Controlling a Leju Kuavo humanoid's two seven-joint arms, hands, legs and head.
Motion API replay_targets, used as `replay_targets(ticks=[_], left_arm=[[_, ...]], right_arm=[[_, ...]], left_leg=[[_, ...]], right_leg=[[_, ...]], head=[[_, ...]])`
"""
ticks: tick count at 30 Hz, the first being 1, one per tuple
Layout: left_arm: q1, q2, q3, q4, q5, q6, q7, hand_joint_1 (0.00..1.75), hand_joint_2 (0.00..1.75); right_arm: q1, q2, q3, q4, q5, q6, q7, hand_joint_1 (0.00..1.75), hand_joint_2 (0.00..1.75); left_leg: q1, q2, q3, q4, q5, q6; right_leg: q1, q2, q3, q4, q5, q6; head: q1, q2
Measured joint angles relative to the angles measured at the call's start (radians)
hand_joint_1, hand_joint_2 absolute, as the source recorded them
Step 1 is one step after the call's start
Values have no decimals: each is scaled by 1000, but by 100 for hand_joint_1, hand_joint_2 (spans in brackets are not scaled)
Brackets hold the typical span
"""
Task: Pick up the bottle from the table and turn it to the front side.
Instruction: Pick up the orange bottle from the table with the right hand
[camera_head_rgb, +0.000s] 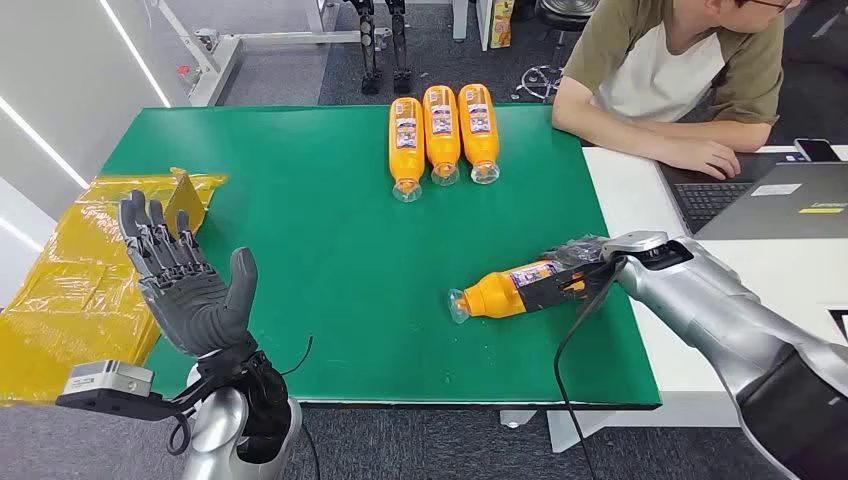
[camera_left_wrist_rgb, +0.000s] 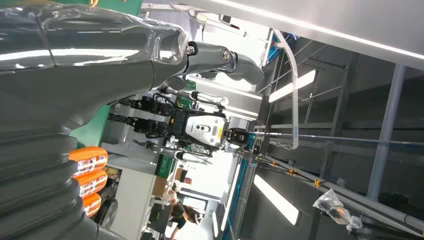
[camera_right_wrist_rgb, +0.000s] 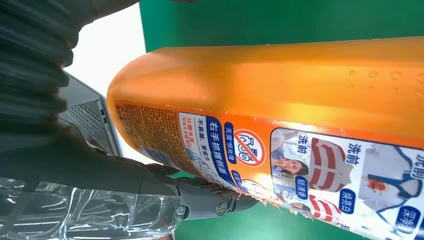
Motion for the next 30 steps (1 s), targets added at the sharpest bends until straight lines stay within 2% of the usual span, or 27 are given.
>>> replay_targets(ticks=[1,3,5,7,14,21,27,30], left_arm=[[0,0,0,0,0,0,0,0,175],[0,0,0,0,0,0,0,0,175],[0,0,0,0,0,0,0,0,175],[1,0,0,0,0,0,0,0,175],[7,3,0,-9,0,0,0,0,175],[13,4,1,-16,-2,1,0,0,175],[19,5,3,-23,-8,6,0,0,175],[21,5,4,-27,-10,13,0,0,175]], right_arm=[[0,-1,2,0,0,-2,0,0,175],[0,-3,8,0,-4,-8,0,79,175],[0,-5,17,0,-9,-15,-1,167,175],[-1,-6,27,1,-10,-22,-11,175,175],[-7,-6,63,3,-28,-47,-37,175,175],[-3,16,79,25,-57,-115,-41,175,175],[20,57,83,63,-93,-251,-45,175,175],[63,86,65,80,-121,-422,-34,175,175]], left_leg=[[0,0,0,0,0,0],[0,0,0,0,0,0],[0,0,0,0,0,0],[0,0,0,0,0,0],[0,0,0,0,0,0],[0,0,0,0,0,0],[0,0,0,0,0,0],[0,0,0,0,0,0]], right_leg=[[0,0,0,0,0,0],[0,0,0,0,0,0],[0,0,0,0,0,0],[0,0,0,0,0,0],[0,0,0,0,0,0],[0,0,0,0,0,0],[0,0,0,0,0,0],[1,0,0,0,0,0]], head=[[0,0],[0,0],[0,0],[0,0],[0,0],[0,0],[0,0],[0,0]])
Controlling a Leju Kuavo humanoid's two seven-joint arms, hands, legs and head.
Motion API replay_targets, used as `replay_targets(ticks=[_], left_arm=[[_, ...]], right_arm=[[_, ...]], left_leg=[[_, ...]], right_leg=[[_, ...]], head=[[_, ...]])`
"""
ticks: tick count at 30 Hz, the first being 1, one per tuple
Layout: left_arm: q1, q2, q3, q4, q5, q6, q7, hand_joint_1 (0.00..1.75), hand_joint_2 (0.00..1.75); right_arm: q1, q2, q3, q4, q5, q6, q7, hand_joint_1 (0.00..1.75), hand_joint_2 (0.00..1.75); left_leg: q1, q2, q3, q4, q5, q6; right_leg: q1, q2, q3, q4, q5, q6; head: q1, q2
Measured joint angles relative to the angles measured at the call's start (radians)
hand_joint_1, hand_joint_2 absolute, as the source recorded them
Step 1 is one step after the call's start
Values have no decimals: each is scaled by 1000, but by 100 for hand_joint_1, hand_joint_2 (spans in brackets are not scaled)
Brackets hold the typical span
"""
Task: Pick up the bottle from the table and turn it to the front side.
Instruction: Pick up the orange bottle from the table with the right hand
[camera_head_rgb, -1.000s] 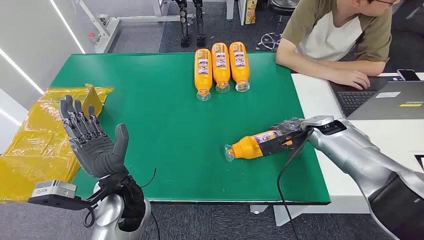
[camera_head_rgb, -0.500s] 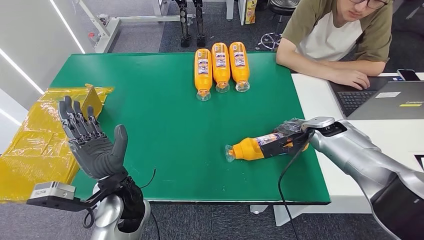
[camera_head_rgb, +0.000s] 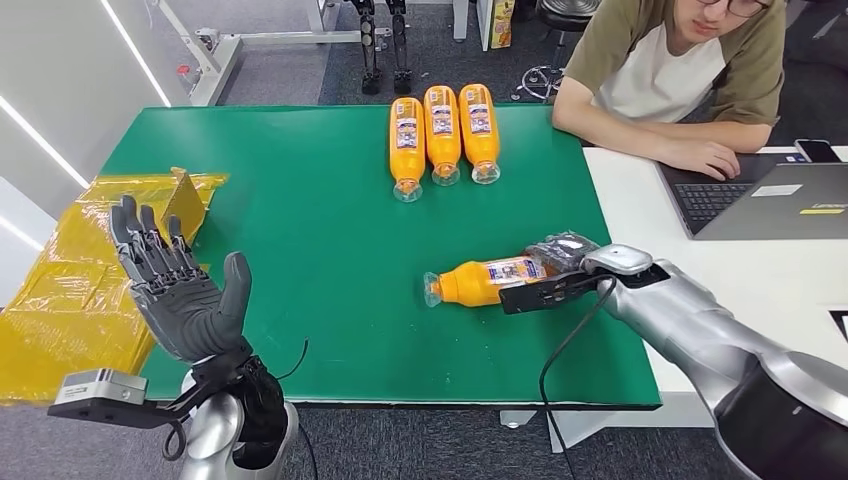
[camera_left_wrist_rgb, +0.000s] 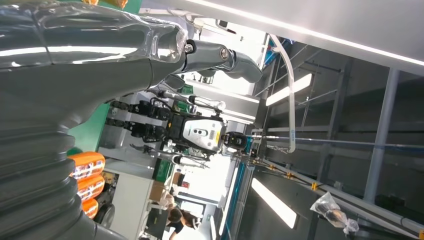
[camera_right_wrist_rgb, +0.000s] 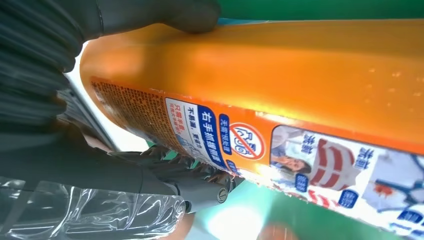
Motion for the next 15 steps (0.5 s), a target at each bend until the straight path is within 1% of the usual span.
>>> replay_targets(ticks=[2,5,8,10,12,13,15], left_arm=[[1,0,0,-2,-1,4,0,0,175],[2,0,0,-3,-6,16,0,0,175],[2,0,0,-3,-10,26,0,0,175],[1,0,0,-3,-11,30,0,0,175],[1,-1,0,-2,-9,31,0,0,175],[1,-1,0,-1,-7,27,0,0,175],[-1,-2,0,6,0,14,0,0,175]], right_arm=[[42,23,-27,8,-26,-143,6,175,175],[121,68,-96,13,-83,-378,2,175,175],[206,119,-184,1,-139,-582,-31,175,175],[259,150,-249,-24,-169,-694,-68,175,175],[310,181,-323,-60,-160,-756,-110,175,175],[341,198,-371,-88,-125,-767,-135,175,175],[418,237,-495,-164,-19,-772,-194,175,175]], left_leg=[[0,0,0,0,0,0],[0,0,0,0,0,0],[0,0,0,0,0,0],[0,0,0,-1,0,0],[0,0,0,-1,-1,-1],[0,0,0,-1,-1,-1],[1,-1,-1,-1,-1,-2]], right_leg=[[0,0,0,0,0,0],[0,0,0,0,0,0],[0,0,0,0,-1,0],[0,0,-1,0,-1,0],[0,0,-1,0,-2,0],[1,0,-1,0,-3,0],[2,0,-1,0,-3,0]], head=[[0,0],[0,0],[0,0],[0,0],[0,0],[0,0],[0,0]])
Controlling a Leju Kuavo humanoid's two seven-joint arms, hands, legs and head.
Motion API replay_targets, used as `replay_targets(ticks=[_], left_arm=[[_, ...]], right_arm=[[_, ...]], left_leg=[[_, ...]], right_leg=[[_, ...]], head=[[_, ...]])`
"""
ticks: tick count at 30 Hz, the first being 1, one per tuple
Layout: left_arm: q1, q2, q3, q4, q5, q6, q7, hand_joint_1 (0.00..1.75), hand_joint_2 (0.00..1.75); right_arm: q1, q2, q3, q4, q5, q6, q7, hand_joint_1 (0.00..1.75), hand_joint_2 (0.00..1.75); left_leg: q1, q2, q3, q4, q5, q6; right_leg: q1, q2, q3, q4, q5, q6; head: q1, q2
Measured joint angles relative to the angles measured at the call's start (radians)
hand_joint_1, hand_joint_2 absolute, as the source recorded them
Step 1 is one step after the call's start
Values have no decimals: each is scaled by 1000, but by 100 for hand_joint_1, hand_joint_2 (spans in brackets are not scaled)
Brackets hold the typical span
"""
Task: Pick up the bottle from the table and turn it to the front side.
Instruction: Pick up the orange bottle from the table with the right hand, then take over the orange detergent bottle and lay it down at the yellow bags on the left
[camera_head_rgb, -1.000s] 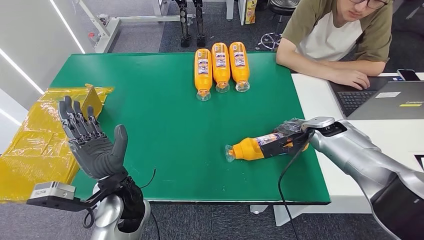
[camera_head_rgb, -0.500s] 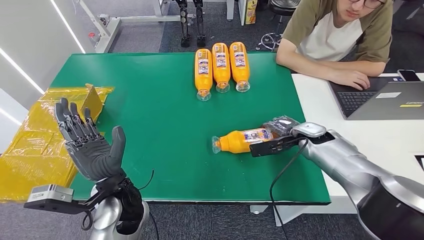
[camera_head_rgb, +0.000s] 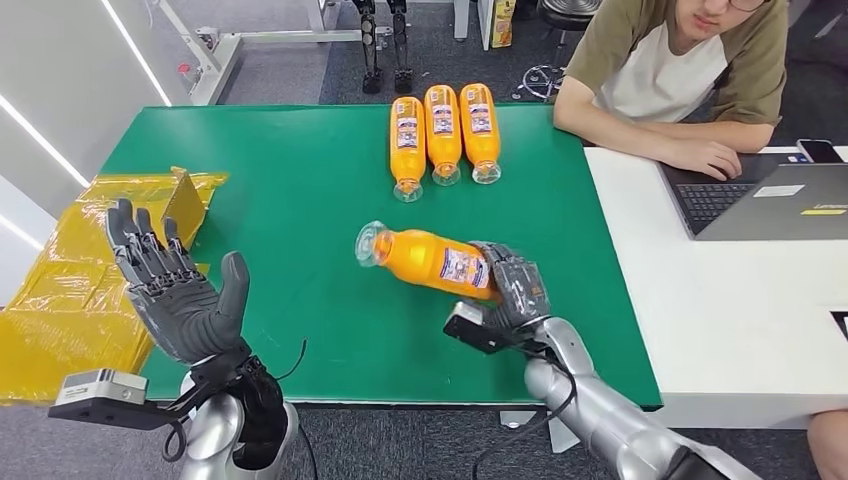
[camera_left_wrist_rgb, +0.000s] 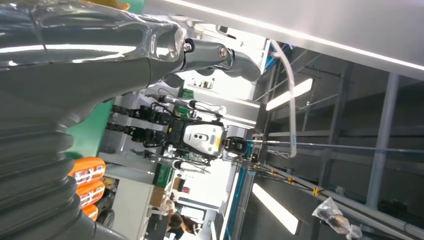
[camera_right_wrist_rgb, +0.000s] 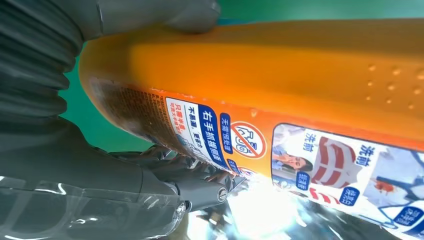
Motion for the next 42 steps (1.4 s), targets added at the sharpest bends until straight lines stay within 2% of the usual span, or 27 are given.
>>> replay_targets(ticks=[3,6,8,11,14,18,26,32,35,39,42], left_arm=[[-7,-3,0,34,9,-48,0,0,175],[-19,-6,-1,90,17,-124,5,0,175],[-33,-9,-6,132,18,-186,21,0,175],[-61,-14,-21,203,5,-284,52,0,175],[-90,-19,-47,274,-9,-346,71,0,175],[-118,-24,-72,358,-22,-382,77,0,175],[-136,-29,-85,420,-54,-396,57,0,175],[-136,-29,-85,422,-70,-394,48,0,175],[-136,-29,-85,421,-84,-387,44,0,175],[-137,-29,-85,417,-96,-380,44,0,175],[-137,-29,-84,415,-100,-379,44,0,175]], right_arm=[[114,74,-198,-130,103,-1,-94,175,175],[199,142,-339,-249,127,-1,-157,175,175],[246,174,-396,-316,128,0,-166,175,175],[314,206,-431,-400,133,0,-157,175,175],[358,223,-434,-456,123,0,-157,175,175],[382,231,-423,-501,106,0,-140,175,175],[385,225,-341,-504,158,18,-11,175,175],[370,219,-298,-484,225,83,77,175,175],[358,213,-285,-472,263,147,114,175,175],[360,204,-258,-454,297,237,137,175,175],[355,200,-248,-447,323,265,144,175,175]], left_leg=[[0,0,0,0,-1,-1],[0,-1,0,0,-1,-1],[0,0,0,0,-1,-1],[-1,2,0,0,-2,-1],[-1,3,0,0,-2,-1],[-1,4,0,0,-3,-1],[-1,4,0,0,-3,-1],[-1,4,0,0,-3,-1],[-1,4,0,0,-3,-1],[-1,3,0,0,-3,-1],[-1,4,0,0,-3,-1]], right_leg=[[0,0,-1,0,0,0],[0,0,-1,0,-1,0],[0,0,-1,0,-1,0],[-1,2,-1,-1,-1,0],[-1,2,-1,-1,-1,0],[-2,3,-1,-1,-1,0],[-2,3,-2,0,-1,0],[-2,3,-2,0,-1,0],[-2,3,-2,0,-1,0],[-2,3,-2,0,-1,0],[-2,3,-2,0,-1,0]], head=[[0,0],[0,0],[0,0],[0,0],[0,0],[0,0],[0,0],[0,0],[0,0],[0,0],[0,0]])
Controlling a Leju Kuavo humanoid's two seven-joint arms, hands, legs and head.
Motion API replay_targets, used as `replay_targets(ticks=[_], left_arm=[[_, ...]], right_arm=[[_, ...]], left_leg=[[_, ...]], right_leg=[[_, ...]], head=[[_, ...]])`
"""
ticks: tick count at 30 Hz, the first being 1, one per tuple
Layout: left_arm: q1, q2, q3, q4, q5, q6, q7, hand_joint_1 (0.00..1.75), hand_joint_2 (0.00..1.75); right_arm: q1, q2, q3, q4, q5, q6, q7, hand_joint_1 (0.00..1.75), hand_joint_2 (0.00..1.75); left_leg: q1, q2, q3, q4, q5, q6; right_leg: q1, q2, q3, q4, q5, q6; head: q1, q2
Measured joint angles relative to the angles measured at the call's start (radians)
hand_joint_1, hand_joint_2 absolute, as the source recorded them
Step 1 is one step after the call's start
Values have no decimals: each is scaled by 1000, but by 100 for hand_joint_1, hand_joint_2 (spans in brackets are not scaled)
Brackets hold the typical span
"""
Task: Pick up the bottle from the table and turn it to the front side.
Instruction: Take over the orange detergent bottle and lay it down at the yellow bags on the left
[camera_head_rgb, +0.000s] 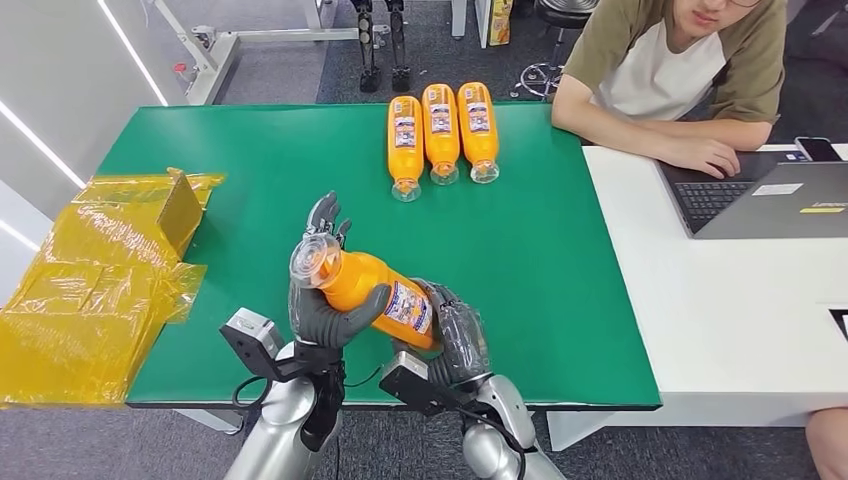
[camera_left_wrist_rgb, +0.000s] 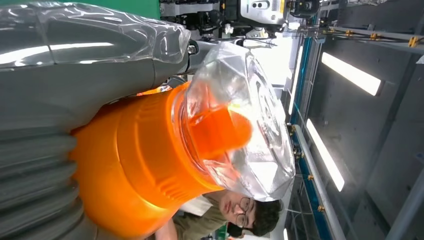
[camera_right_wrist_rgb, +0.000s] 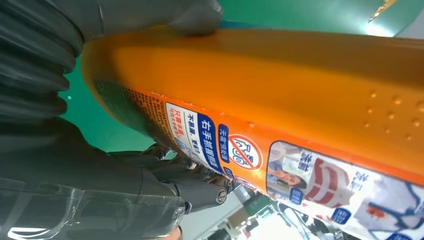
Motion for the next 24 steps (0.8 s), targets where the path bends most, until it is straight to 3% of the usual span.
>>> replay_targets(ticks=[6,7,10,11,24], left_arm=[[0,0,3,0,-13,-13,5,0,175],[0,0,3,0,-16,-17,7,36,175],[0,0,3,0,-27,-28,9,167,175],[0,0,3,0,-29,-31,9,175,175],[0,-1,3,0,-50,-67,9,175,175]], right_arm=[[-13,-4,4,4,42,34,3,175,175],[-14,-4,4,5,47,38,3,175,175],[-15,-5,3,5,56,44,2,175,175],[-15,-5,3,5,56,44,0,175,175],[-14,-5,-3,2,91,34,7,175,175]], left_leg=[[0,0,0,0,0,0],[0,0,0,0,0,0],[0,0,0,0,0,0],[0,0,0,0,0,0],[0,0,0,0,0,0]], right_leg=[[0,0,0,0,0,0],[0,0,0,0,0,0],[0,0,0,0,0,0],[0,0,0,0,0,0],[0,0,0,0,0,0]], head=[[0,0],[0,0],[0,0],[0,0],[0,0]])
